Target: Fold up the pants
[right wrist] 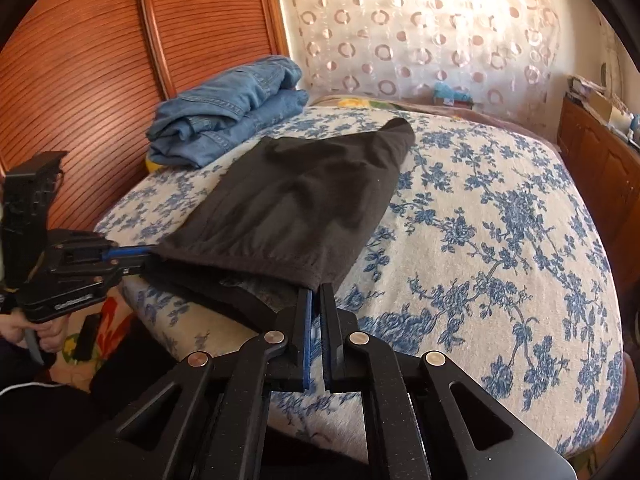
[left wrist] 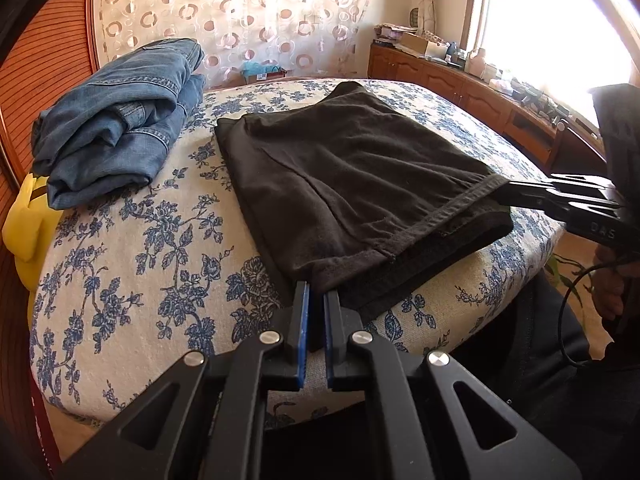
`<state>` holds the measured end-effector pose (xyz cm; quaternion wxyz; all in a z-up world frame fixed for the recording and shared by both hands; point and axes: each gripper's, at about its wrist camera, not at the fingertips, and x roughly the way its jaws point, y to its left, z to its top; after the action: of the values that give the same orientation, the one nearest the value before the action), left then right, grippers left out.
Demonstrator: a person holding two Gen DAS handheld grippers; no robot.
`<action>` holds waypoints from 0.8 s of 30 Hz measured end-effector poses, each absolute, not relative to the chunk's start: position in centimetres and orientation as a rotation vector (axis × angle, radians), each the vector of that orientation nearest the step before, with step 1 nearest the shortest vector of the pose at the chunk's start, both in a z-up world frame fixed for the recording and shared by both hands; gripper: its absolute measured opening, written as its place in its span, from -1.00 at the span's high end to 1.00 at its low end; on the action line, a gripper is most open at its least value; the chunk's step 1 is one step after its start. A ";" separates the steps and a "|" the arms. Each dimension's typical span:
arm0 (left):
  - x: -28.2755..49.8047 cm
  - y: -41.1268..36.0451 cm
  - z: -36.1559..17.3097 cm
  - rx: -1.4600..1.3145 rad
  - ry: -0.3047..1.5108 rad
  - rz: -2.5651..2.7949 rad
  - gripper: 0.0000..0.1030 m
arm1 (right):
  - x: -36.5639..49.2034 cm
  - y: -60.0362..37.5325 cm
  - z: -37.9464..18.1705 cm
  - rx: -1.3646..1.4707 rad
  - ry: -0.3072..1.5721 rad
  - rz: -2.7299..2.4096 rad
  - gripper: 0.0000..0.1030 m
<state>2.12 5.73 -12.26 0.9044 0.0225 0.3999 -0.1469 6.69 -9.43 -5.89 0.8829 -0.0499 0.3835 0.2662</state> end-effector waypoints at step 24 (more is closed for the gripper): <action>1.8 5.9 -12.3 0.042 0.824 -0.299 0.93 | 6.4 -9.4 -6.7 -0.139 0.823 0.525 0.69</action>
<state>1.83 5.88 -12.34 0.9054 0.0202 0.3987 -0.1446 6.43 -9.42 -6.70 0.8809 -0.0666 0.3951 0.2520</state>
